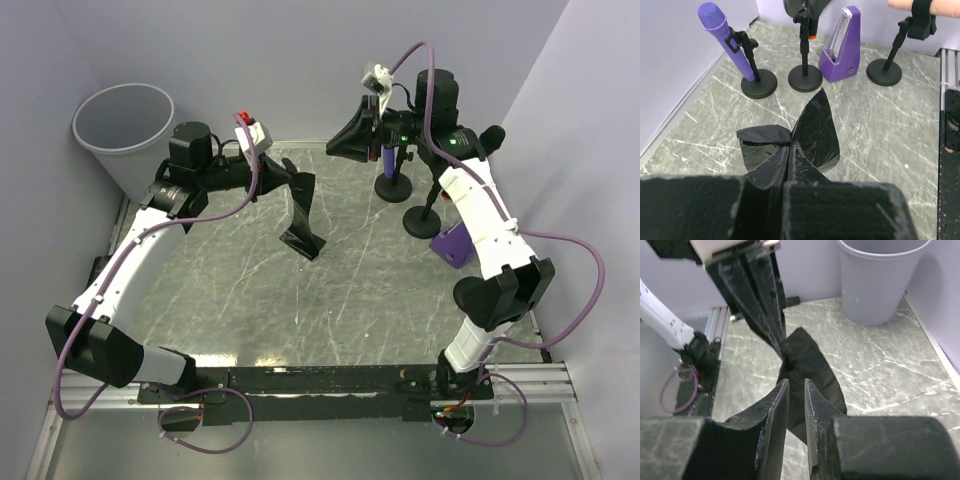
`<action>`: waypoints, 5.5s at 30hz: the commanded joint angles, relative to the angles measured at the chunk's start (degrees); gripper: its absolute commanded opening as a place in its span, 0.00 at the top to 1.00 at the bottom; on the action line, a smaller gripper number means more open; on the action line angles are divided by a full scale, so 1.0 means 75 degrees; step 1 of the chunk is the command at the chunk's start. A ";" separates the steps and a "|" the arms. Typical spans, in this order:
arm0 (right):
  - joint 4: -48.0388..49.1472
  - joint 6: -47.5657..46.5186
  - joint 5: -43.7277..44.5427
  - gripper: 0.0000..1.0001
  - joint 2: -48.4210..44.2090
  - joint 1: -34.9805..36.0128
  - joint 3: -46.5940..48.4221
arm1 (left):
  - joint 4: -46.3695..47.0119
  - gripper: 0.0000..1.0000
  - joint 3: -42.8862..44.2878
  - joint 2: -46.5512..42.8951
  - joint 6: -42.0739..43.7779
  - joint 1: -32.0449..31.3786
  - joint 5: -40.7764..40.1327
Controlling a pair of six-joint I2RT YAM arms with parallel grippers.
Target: Put the trash bags into the trash bin
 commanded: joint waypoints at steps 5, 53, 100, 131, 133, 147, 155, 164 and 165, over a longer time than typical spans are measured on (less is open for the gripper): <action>-0.0329 -0.0361 0.0598 0.83 0.0626 0.0687 0.0554 | -0.0243 0.99 0.0524 0.0048 0.0384 0.0011 0.0288; -0.0330 -0.1055 0.2180 1.00 0.0790 0.1275 0.0601 | -0.0454 0.83 0.0290 -0.0245 0.0876 0.0011 0.0206; -0.0213 -0.0844 0.1429 1.00 0.0451 0.1087 0.0191 | -0.0407 0.99 0.0021 -0.0339 0.1122 0.0058 -0.0087; -0.0448 -0.1395 0.1348 0.76 0.0931 0.1731 0.0754 | -0.1683 0.91 0.0899 0.0153 0.2246 0.0058 0.0733; -0.0355 -0.1278 0.1301 0.79 0.0966 0.1755 0.0812 | -0.1976 0.91 0.1097 0.0270 0.2597 0.0058 0.0780; -0.0155 -0.1254 0.2330 1.00 0.0955 0.1626 0.0778 | -0.2247 0.99 0.1298 0.0458 0.2916 0.0198 0.0640; -0.0213 -0.1301 0.2403 1.00 0.0908 0.1509 0.0672 | -0.2059 0.99 0.1239 0.0482 0.2786 0.0245 0.0558; -0.0752 -0.1722 0.0832 0.63 0.0861 0.1556 0.0742 | -0.1614 0.99 0.1145 0.0540 0.2564 0.0245 0.0335; -0.0880 -0.1827 0.0832 0.62 0.0907 0.1567 0.0835 | -0.1591 0.99 0.1145 0.0564 0.2540 0.0245 0.0335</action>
